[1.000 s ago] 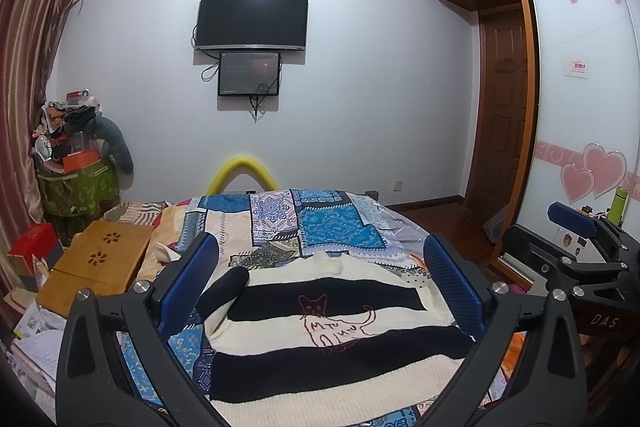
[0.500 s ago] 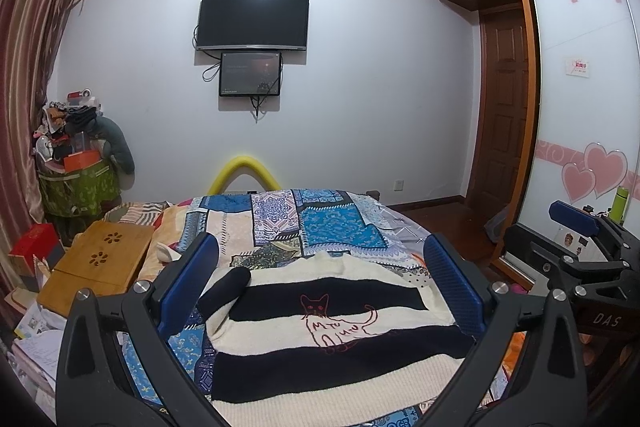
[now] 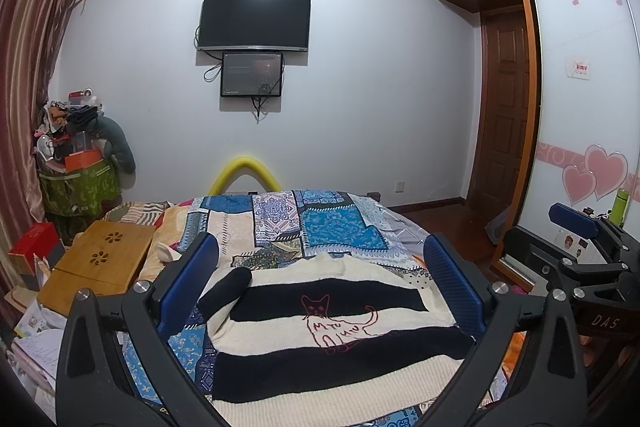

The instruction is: Fold small clothes

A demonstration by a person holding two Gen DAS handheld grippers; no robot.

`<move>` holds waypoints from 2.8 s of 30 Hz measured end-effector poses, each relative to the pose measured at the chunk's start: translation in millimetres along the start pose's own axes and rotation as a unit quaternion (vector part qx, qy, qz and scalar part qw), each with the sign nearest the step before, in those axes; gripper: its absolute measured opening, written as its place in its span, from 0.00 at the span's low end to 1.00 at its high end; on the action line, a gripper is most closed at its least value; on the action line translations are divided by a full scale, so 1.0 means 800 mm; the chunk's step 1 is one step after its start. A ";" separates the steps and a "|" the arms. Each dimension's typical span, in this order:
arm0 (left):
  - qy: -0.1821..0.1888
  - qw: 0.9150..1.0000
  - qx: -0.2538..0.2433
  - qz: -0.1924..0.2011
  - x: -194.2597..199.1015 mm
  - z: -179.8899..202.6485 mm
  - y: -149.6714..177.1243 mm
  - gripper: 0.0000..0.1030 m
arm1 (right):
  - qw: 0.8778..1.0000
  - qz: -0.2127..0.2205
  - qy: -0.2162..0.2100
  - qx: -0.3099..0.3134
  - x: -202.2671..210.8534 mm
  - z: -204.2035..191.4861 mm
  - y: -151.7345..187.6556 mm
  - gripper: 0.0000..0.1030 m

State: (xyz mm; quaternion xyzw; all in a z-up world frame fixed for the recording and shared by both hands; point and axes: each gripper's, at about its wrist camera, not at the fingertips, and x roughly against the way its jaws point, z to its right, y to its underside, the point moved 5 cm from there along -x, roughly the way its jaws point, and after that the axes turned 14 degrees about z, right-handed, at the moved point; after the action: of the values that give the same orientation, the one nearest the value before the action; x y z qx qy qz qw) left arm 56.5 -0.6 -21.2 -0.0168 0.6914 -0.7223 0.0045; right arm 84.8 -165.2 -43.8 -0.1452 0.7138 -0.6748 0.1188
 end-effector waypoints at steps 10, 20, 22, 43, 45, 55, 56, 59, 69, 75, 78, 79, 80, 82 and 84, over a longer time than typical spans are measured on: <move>0.000 1.000 0.000 0.001 0.000 0.000 0.000 1.00 | 1.000 -0.001 0.000 0.000 0.000 0.000 -0.001 1.00; 0.000 1.000 0.003 0.000 0.002 -0.002 -0.002 1.00 | 1.000 -0.001 0.000 0.001 0.000 0.001 -0.001 1.00; 0.000 1.000 0.002 -0.001 0.001 -0.003 -0.003 1.00 | 1.000 -0.001 0.000 0.000 0.000 0.000 0.000 1.00; -0.067 0.997 -0.035 -0.029 -0.072 -0.068 0.022 1.00 | 1.000 -0.029 -0.001 0.013 -0.067 0.007 0.023 1.00; -0.077 0.995 -0.035 -0.045 -0.091 -0.086 0.032 1.00 | 0.999 -0.044 -0.003 0.012 -0.085 0.010 0.032 1.00; -0.122 0.984 0.021 -0.131 -0.191 -0.194 0.092 1.00 | 0.992 -0.126 -0.007 0.016 -0.169 0.022 0.082 1.00; -0.126 0.982 0.025 -0.139 -0.199 -0.202 0.098 1.00 | 0.991 -0.133 -0.007 0.015 -0.176 0.024 0.086 1.00; -0.138 0.975 0.031 -0.169 -0.226 -0.230 0.116 1.00 | 0.988 -0.153 -0.005 0.012 -0.196 0.033 0.099 1.00; -0.190 0.946 0.057 -0.255 -0.315 -0.329 0.200 1.00 | 0.976 -0.219 -0.014 0.001 -0.254 0.059 0.141 1.00; -0.200 0.925 0.068 -0.315 -0.349 -0.356 0.269 1.00 | 0.965 -0.263 -0.026 -0.002 -0.284 0.057 0.177 0.99; -0.196 0.916 0.094 -0.338 -0.363 -0.365 0.299 1.00 | 0.959 -0.280 -0.045 0.000 -0.292 0.051 0.192 0.99; -0.195 0.912 0.105 -0.346 -0.369 -0.369 0.310 1.00 | 0.958 -0.283 -0.051 0.002 -0.297 0.049 0.196 0.99; -0.194 0.909 0.114 -0.352 -0.373 -0.370 0.317 1.00 | 0.957 -0.285 -0.056 0.003 -0.299 0.048 0.199 0.99; -0.192 0.903 0.132 -0.361 -0.382 -0.376 0.331 1.00 | 0.955 -0.290 -0.065 0.008 -0.302 0.044 0.204 0.99; -0.191 0.898 0.149 -0.367 -0.388 -0.380 0.340 0.99 | 0.953 -0.295 -0.073 0.009 -0.304 0.040 0.207 0.99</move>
State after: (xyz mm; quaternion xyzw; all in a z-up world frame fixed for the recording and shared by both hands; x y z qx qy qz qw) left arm 352.9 299.9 -312.1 -0.4065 0.5063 -0.7499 -0.1265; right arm 314.5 -97.7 -217.3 -0.3970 0.6225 -0.6737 -0.0321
